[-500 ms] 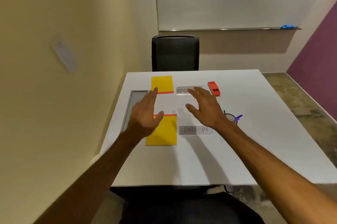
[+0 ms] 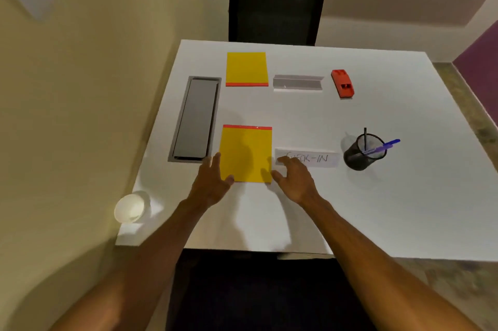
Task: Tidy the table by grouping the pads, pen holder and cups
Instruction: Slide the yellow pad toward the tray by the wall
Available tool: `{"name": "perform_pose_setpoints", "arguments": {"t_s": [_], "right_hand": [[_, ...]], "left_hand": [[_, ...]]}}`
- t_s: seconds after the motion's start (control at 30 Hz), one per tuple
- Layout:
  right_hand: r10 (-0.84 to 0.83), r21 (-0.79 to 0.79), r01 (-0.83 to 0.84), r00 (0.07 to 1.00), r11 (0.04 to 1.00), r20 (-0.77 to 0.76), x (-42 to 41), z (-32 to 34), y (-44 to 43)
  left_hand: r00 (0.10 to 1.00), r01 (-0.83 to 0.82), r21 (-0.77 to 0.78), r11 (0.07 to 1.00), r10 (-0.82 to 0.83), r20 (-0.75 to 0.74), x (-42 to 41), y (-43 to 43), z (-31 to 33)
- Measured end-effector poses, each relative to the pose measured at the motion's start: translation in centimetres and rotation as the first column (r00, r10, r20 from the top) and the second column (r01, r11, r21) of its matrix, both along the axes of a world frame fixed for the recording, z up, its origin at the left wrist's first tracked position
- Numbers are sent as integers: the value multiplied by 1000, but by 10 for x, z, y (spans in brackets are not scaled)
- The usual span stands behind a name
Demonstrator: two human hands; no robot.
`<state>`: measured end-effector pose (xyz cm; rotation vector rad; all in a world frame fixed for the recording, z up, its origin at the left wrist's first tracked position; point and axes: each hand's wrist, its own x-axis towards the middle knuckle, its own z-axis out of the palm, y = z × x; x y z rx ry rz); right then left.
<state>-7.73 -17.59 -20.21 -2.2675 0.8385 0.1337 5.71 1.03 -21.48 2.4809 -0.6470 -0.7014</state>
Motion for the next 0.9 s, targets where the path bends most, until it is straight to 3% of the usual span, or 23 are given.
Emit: {"name": "perform_pose_setpoints", "arguments": {"t_s": [0.13,0.27,0.5,0.77,0.9], "right_hand": [[-129,176,136,990,975,-51,20,-42,-4],[-311,303,311,949,901,-49,40,-66,-5],[-445,229,451,892,863,-82,57,-83,-1],[-662,446,656,730,609,-169,70,-93,-18],[-697,518,664,697,539,-169,69,-98,-20]], "left_hand": [[982,-147,-5,989,146,-116,17,-6,-35],[964,-191,-11,981,186,-192,27,-15,-60],[897,-352,-43,935,324,-300,44,-28,-74],[682,-603,37,797,538,-496,75,-34,-80],[685,-605,47,795,549,-479,79,-34,-83]]}}
